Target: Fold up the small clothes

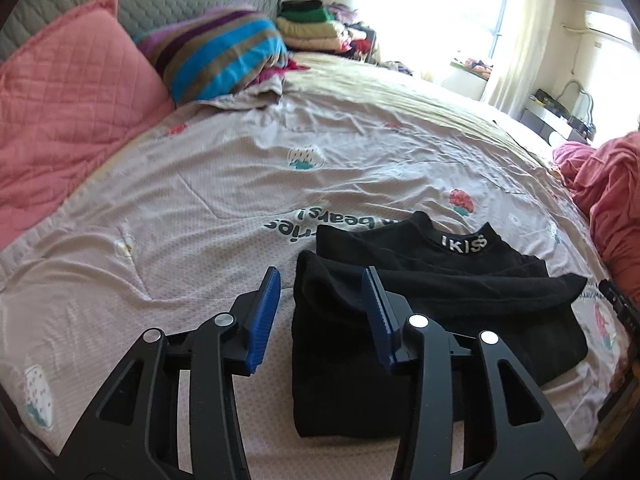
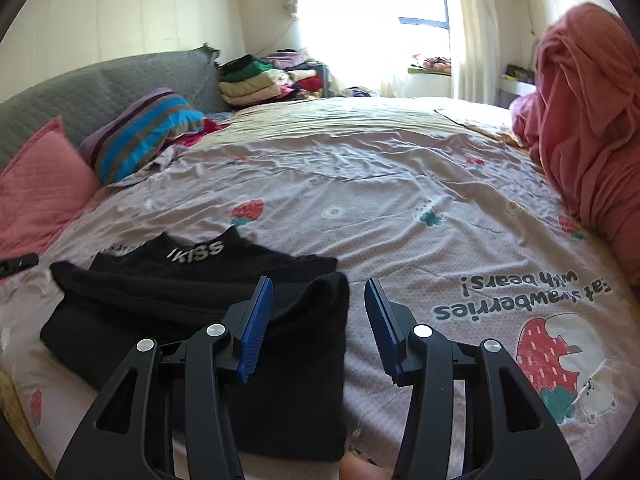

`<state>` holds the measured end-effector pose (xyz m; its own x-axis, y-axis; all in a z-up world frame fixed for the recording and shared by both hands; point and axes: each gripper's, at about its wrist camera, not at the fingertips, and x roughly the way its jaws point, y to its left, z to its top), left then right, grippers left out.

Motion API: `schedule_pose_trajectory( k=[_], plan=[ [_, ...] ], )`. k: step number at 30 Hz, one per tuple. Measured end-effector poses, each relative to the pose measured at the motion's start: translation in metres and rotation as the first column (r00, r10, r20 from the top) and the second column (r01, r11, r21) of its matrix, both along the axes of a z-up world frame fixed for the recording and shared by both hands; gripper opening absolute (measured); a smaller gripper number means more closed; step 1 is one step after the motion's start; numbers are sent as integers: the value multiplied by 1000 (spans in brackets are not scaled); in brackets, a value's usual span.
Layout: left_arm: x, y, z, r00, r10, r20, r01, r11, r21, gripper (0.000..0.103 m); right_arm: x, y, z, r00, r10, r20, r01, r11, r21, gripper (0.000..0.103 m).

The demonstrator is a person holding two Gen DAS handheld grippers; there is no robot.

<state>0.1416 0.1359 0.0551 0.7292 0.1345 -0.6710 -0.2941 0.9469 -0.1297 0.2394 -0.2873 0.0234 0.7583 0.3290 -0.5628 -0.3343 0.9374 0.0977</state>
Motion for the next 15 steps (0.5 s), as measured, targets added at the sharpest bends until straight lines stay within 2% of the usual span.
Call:
schedule_pose_trajectory(
  k=[3,6,9,12,15],
  plan=[
    [-7,-11,-5,1000,-29,-8,29,1000,5,34,-14,10,-2,998,59,-9,-59,998,-24,32],
    [-7,-21,-19,997,-56,-48,57,998,20,21,-23,23,-11,992,114,-47,-116,992,-50,23],
    [-5,-27,-40,993,-65,-99,69,997,29,21,-27,40,-25,986,145,-86,-153,983,-98,21],
    [-1,-31,-53,990,-66,-125,73,996,55,21,-20,53,-44,982,119,-144,-144,973,-178,21],
    [6,-31,-63,987,-64,-150,76,994,74,21,-3,58,-62,974,93,-206,-130,976,-173,21]
  ],
)
